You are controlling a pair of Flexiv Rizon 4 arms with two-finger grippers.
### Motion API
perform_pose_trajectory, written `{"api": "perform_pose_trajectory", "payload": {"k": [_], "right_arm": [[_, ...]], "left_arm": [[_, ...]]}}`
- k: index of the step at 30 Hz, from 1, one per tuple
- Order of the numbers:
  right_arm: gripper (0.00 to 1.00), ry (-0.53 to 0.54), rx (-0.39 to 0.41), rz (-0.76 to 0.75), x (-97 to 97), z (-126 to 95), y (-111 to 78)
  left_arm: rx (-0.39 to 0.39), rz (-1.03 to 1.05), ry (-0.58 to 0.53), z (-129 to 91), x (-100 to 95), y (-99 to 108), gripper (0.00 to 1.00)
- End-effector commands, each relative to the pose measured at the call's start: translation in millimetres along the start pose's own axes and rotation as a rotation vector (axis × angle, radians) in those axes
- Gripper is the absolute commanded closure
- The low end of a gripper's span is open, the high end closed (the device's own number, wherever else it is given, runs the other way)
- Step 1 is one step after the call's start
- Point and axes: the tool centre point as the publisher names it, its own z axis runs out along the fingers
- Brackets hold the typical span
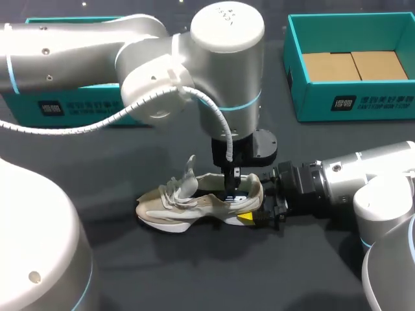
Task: Take the shoe out of the shoebox, open the shoe tongue, remove and reinsert the insole, then place the shoe into the shoebox
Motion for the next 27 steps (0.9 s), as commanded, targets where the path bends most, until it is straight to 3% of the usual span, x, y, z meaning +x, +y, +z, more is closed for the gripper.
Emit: {"api": "perform_pose_trajectory", "payload": {"k": [1,8,16,27], "right_arm": [[1.00,0.001,0.005,0.001,-0.1,1.8,-2.1],[1.00,0.001,0.005,0.001,-0.1,1.8,-2.1],[1.00,0.001,0.005,0.001,-0.1,1.8,-2.1],[1.00,0.001,0.005,0.001,-0.1,1.8,-2.1]], "left_arm": [[0.016,0.001,0.002,4.3,-1.1,4.7,1.00],[0.016,0.001,0.002,4.3,-1.1,4.7,1.00],[-0.006,0.015,0.020,37.8,-19.5,1.9,1.00],[-0.027,0.033,0.066,56.0,-11.6,12.0,1.00]]}}
